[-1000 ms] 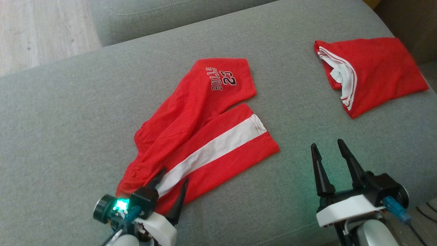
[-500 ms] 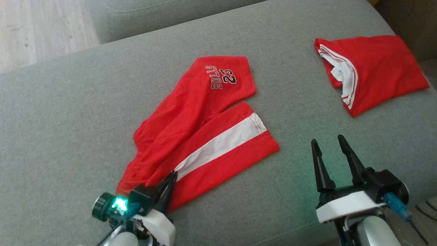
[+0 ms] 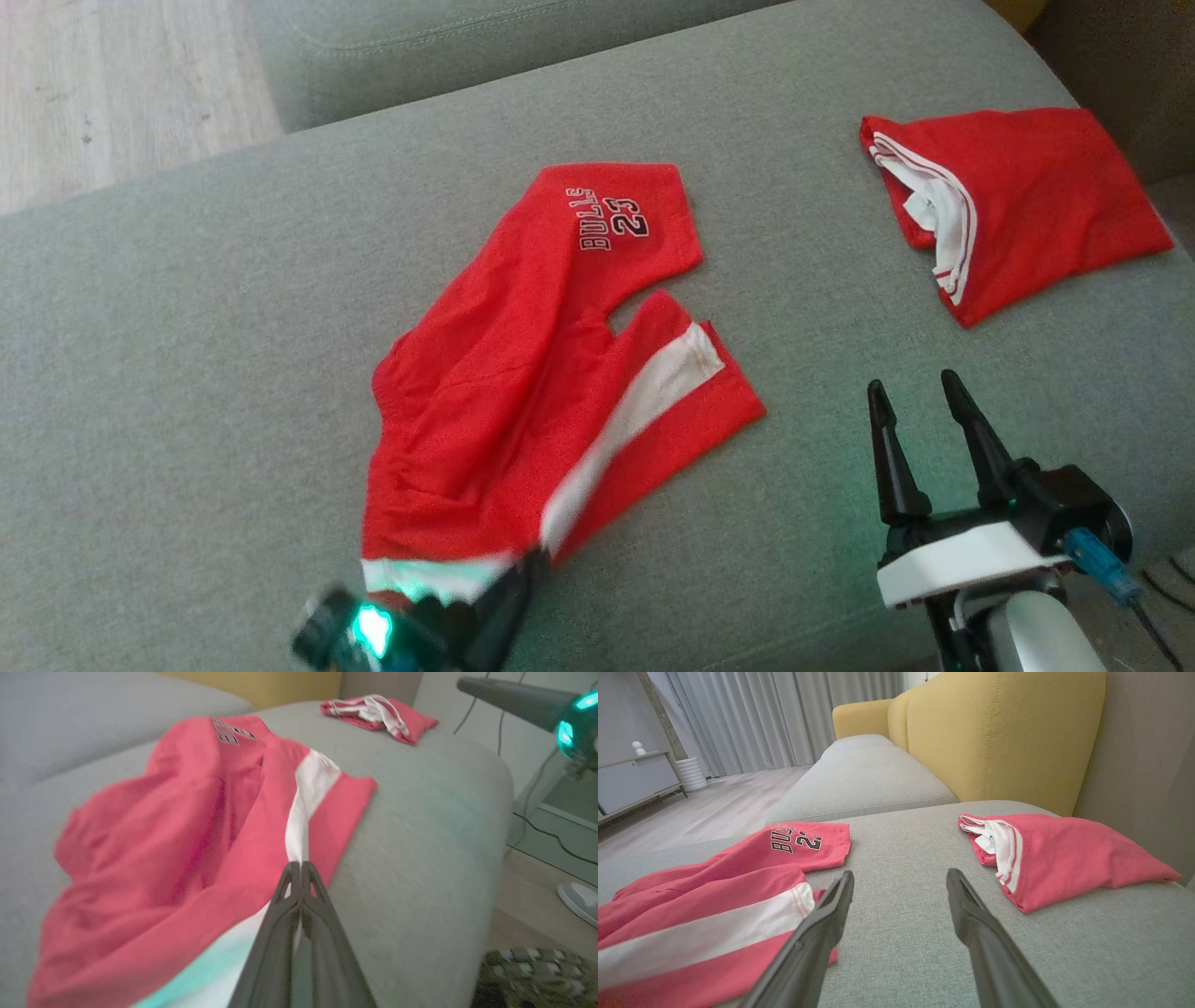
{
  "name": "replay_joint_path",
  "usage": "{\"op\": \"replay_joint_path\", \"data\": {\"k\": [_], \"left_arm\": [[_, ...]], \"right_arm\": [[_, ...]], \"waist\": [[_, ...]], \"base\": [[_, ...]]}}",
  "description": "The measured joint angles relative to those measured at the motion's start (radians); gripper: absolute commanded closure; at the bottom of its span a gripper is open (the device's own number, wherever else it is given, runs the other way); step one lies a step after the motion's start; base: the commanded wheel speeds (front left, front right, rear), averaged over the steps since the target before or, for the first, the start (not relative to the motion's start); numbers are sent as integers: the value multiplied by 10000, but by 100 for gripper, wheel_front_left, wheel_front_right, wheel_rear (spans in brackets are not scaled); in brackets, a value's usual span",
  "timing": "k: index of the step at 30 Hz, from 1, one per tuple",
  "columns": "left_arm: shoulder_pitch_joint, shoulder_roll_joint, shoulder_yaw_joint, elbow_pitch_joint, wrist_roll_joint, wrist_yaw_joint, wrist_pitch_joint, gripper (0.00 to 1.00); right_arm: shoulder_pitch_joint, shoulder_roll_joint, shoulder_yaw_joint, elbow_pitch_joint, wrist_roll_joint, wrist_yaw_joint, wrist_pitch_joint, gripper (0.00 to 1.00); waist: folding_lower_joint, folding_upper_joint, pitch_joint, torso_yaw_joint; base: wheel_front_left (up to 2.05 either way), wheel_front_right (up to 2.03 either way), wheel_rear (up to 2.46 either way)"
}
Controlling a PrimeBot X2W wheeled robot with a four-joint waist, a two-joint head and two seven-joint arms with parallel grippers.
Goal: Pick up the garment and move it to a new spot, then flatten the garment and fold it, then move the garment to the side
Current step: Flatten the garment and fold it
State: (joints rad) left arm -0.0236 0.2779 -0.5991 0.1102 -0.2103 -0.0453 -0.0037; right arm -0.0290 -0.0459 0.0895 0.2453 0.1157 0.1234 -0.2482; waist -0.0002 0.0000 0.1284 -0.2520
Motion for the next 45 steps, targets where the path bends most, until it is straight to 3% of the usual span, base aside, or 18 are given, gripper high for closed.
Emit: {"op": "replay_joint_path", "data": {"k": [7, 9, 10, 13, 16, 21, 31, 45], "left_arm": [[1285, 418, -525, -199, -148, -261, 188, 99], [1276, 410, -631, 67, -268, -330, 161, 54], [1279, 416, -765, 222, -282, -422, 211, 0], [1288, 280, -936, 326, -725, -562, 307, 0], [1104, -63, -926, -408, -1407, -623, 245, 0], [-245, -642, -930, -451, -1216, -658, 192, 0], [-2356, -1799, -1172, 2592, -1074, -602, 276, 0], [-4738, -2224, -1618, 5264, -1087, -240, 151, 0]], "right_arm": [[8, 0, -23, 6, 2, 0, 0, 0], [9, 0, -19, 17, 2, 0, 0, 0], [9, 0, -17, 29, 2, 0, 0, 0], [10, 0, 13, 102, 0, 0, 0, 0], [12, 0, 25, 119, 0, 0, 0, 0], [14, -2, 75, 125, 0, 0, 0, 0], [-23, 0, 313, 119, 81, 0, 0, 0], [-479, 0, 464, 94, 324, 0, 0, 0]], "waist": [[1, 0, -94, 88], [1, 0, -132, 114], [1, 0, -156, 115], [0, 0, -236, 80], [0, 0, -295, 1], [1, 0, -260, -119], [3, 0, 150, -614], [3, 0, 884, -1078]], "base": [[0, 0, 0], [0, 0, 0], [0, 0, 0], [0, 0, 0], [0, 0, 0], [0, 0, 0], [0, 0, 0], [0, 0, 0]]}}
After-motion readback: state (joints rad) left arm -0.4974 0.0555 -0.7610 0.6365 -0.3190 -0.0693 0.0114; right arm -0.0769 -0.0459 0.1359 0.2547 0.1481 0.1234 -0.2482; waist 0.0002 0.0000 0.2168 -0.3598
